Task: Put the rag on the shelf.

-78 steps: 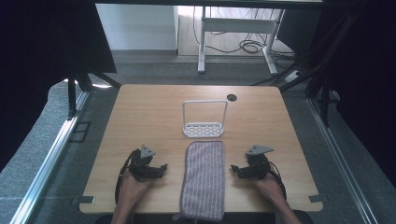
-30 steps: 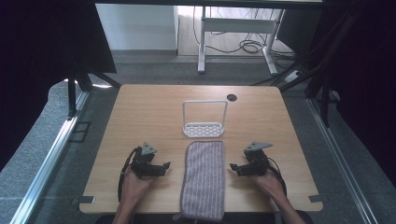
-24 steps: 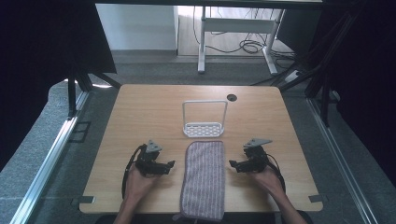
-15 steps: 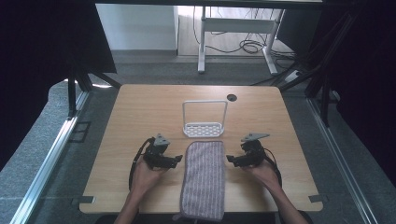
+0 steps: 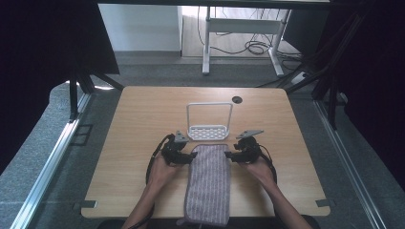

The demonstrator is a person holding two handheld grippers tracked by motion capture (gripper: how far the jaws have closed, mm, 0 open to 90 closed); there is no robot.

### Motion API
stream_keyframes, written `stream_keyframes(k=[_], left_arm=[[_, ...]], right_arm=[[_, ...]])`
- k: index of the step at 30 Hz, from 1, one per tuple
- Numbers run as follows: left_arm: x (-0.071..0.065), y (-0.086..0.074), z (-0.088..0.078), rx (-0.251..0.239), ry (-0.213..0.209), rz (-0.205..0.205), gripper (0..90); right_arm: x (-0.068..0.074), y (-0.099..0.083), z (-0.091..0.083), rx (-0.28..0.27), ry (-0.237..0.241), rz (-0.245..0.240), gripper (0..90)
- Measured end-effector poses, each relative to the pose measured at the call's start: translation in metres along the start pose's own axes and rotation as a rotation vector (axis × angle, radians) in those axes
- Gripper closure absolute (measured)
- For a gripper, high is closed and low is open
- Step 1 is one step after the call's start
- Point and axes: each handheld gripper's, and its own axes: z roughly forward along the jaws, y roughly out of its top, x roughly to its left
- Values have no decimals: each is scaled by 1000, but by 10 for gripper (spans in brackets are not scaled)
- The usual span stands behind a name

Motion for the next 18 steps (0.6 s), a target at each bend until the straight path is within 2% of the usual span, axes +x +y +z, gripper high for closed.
stream_keyframes(k=[7, 8, 10, 12, 14, 16, 18], left_arm=[[-2, 4, 14, 17, -22, 28, 373], [-3, 5, 17, 32, -20, 38, 377], [-5, 5, 20, 49, -31, 52, 413], [-4, 5, 21, 40, -52, 33, 468], [-5, 3, 21, 24, -58, 20, 517], [-6, 3, 20, 24, -60, 20, 587], [-8, 3, 20, 23, -79, 8, 676]], right_arm=[[3, 2, 13, 31, 6, -8, 474], [3, 2, 14, 30, 5, -11, 480], [4, 2, 16, 39, 3, -16, 492], [5, 1, 17, 39, 5, -21, 513], [7, 1, 17, 39, 2, -37, 580], [9, 0, 17, 35, 12, -47, 690], [12, 0, 17, 39, 36, -60, 783]])
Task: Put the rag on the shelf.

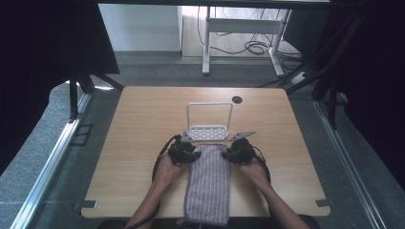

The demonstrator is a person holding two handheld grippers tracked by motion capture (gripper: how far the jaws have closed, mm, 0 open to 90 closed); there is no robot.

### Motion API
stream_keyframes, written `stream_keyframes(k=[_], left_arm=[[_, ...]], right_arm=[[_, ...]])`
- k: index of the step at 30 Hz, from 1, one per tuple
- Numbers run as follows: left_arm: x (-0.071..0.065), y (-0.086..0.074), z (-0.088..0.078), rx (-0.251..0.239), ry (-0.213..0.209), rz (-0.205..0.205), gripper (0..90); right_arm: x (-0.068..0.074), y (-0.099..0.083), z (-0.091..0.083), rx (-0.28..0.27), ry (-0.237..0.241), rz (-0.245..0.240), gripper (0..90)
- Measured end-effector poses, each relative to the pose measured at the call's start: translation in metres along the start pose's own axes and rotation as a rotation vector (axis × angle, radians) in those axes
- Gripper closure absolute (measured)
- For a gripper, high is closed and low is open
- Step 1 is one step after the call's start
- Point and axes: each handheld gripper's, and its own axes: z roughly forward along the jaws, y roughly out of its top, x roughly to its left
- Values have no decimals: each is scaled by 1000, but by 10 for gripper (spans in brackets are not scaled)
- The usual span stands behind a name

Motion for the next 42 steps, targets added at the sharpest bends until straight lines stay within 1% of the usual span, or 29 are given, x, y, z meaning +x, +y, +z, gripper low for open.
stream_keyframes(k=[2, 4, 5, 6, 8, 10, 13, 18, 22, 24, 33, 39, 42], left_arm=[[0, 0, 0, 1, -21, -16, 755], [0, 1, 0, 6, -32, -37, 797], [1, 1, -1, 14, -36, -35, 805], [2, 2, -2, 12, -38, -37, 810], [3, 3, -5, -9, -35, -37, 814], [3, 6, -13, -38, -40, -40, 815], [0, 11, -23, -56, -37, -15, 815], [-3, 20, -42, -91, -40, -2, 814], [-5, 28, -54, -109, -31, 13, 811], [-6, 33, -61, -121, -24, 22, 809], [-12, 56, -91, -187, 16, 68, 809], [-12, 69, -105, -221, 42, 93, 808], [-12, 75, -112, -246, 58, 103, 807]], right_arm=[[2, 1, 0, 6, 2, -26, 824], [3, 2, -1, 11, -4, -41, 845], [4, 2, -2, 9, -6, -46, 850], [4, 3, -3, 3, -7, -52, 851], [4, 4, -8, -16, 1, -44, 851], [3, 7, -14, -36, 4, -44, 851], [2, 11, -22, -66, 24, -31, 850], [3, 19, -35, -98, 44, -42, 844], [4, 28, -47, -128, 56, -58, 840], [5, 33, -54, -146, 63, -57, 840], [5, 56, -84, -209, 62, -86, 842], [4, 70, -99, -244, 58, -101, 842], [4, 76, -106, -259, 55, -107, 842]])
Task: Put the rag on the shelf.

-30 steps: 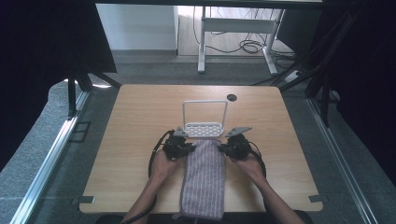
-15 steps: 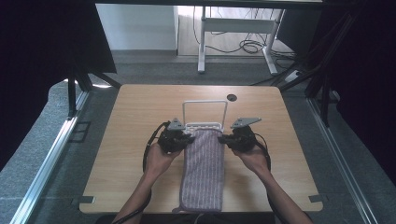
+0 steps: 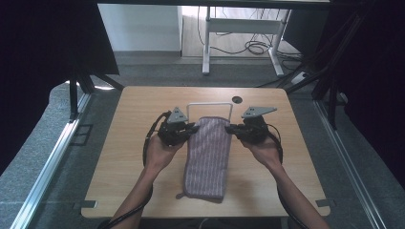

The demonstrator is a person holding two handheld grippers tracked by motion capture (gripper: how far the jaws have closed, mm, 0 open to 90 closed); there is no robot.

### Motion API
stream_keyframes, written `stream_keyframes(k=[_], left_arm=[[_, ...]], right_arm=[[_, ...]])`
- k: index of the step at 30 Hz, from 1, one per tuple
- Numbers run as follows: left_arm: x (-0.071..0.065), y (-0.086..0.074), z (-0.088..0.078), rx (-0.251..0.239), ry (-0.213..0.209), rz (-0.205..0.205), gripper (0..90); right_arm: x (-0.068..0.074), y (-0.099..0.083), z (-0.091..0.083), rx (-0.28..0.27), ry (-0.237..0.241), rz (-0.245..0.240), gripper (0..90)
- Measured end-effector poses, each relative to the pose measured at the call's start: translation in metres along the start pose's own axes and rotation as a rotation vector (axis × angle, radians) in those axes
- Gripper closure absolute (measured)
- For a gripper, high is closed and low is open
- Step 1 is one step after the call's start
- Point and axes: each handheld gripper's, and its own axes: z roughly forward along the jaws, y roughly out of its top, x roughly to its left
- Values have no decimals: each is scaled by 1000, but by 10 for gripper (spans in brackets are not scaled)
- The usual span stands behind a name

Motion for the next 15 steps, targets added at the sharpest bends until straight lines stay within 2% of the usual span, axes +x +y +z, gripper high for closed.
stream_keyframes(k=[15], left_arm=[[4, 41, -19, -96, 92, 89, 802]], right_arm=[[-10, 44, -23, -74, -28, -25, 843]])
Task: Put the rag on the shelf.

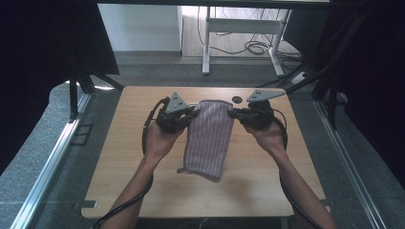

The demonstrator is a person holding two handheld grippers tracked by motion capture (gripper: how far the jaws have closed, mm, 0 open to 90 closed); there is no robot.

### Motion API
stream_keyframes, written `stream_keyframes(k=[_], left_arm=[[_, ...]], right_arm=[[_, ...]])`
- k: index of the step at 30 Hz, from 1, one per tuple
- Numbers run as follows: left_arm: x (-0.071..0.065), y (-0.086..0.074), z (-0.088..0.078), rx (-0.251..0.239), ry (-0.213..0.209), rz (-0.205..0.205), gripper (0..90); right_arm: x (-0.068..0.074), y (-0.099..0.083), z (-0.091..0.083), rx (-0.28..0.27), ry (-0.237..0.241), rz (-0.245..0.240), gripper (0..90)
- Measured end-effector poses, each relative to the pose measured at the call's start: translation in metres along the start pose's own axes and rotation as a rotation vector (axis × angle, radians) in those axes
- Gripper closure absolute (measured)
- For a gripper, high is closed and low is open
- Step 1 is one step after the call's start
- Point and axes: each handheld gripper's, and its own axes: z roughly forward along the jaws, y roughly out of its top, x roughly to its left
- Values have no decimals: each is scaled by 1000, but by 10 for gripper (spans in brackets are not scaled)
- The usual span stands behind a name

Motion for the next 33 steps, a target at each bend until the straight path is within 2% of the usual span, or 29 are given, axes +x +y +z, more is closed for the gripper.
stream_keyframes(k=[8, 13, 17, 23, 28, 33], left_arm=[[8, 21, 1, -26, 43, 28, 801], [17, 31, 3, -44, 66, 16, 800], [21, 40, 4, -44, 80, 22, 798], [28, 56, 0, -55, 85, 27, 795], [36, 70, -5, -67, 78, 9, 793], [46, 80, -3, -68, 98, 3, 793]], right_arm=[[-10, 26, -6, -31, -35, -15, 844], [-15, 40, -7, -43, -60, -29, 843], [-18, 51, -7, -52, -77, -36, 842], [-23, 68, -10, -66, -94, -44, 838], [-27, 83, -13, -67, -106, -53, 838], [-31, 97, -11, -76, -123, -60, 838]])
